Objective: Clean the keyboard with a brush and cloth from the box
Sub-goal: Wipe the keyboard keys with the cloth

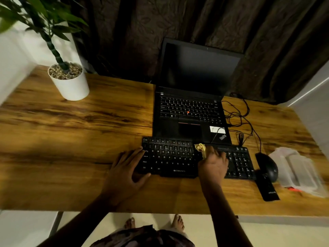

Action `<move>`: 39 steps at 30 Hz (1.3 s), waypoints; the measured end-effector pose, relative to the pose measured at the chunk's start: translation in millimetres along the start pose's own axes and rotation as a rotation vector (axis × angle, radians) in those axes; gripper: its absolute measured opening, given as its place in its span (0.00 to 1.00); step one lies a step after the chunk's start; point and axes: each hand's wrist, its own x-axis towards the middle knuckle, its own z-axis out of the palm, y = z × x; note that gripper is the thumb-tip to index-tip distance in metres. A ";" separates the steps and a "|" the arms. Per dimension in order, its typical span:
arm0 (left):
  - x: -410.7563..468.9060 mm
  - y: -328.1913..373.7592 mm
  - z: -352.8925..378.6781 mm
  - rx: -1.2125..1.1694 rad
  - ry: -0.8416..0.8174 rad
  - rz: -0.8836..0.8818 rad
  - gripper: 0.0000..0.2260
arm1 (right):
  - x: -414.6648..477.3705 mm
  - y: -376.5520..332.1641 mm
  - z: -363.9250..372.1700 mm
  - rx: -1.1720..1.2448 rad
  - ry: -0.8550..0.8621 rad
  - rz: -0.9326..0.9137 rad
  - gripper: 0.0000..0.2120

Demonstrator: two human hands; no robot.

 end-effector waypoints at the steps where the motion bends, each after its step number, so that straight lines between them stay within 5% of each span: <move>1: -0.3 0.1 -0.1 0.001 0.006 0.004 0.36 | -1.8 -7.2 3.3 0.015 -0.015 -0.045 0.25; 6: -0.8 1.4 -2.1 0.007 0.007 0.012 0.36 | -8.1 -12.7 10.5 -0.012 -0.032 -0.269 0.27; 12: 0.4 2.5 -2.4 0.019 0.042 0.032 0.36 | 2.4 8.1 -5.9 -0.009 0.061 -0.044 0.26; 19: 0.1 3.7 -3.0 0.024 0.047 0.032 0.36 | -5.8 -11.5 5.2 0.079 0.040 -0.218 0.30; 27: -0.1 -1.0 0.5 0.022 0.005 0.001 0.37 | -1.6 -2.5 -0.8 0.051 0.095 -0.076 0.26; 34: 0.1 -1.4 1.1 0.034 -0.004 -0.009 0.37 | -21.8 -35.9 23.1 0.080 0.148 -0.323 0.27; 39: 1.6 -3.9 3.6 0.032 -0.024 -0.005 0.36 | -10.4 -15.3 11.5 0.032 0.109 -0.155 0.24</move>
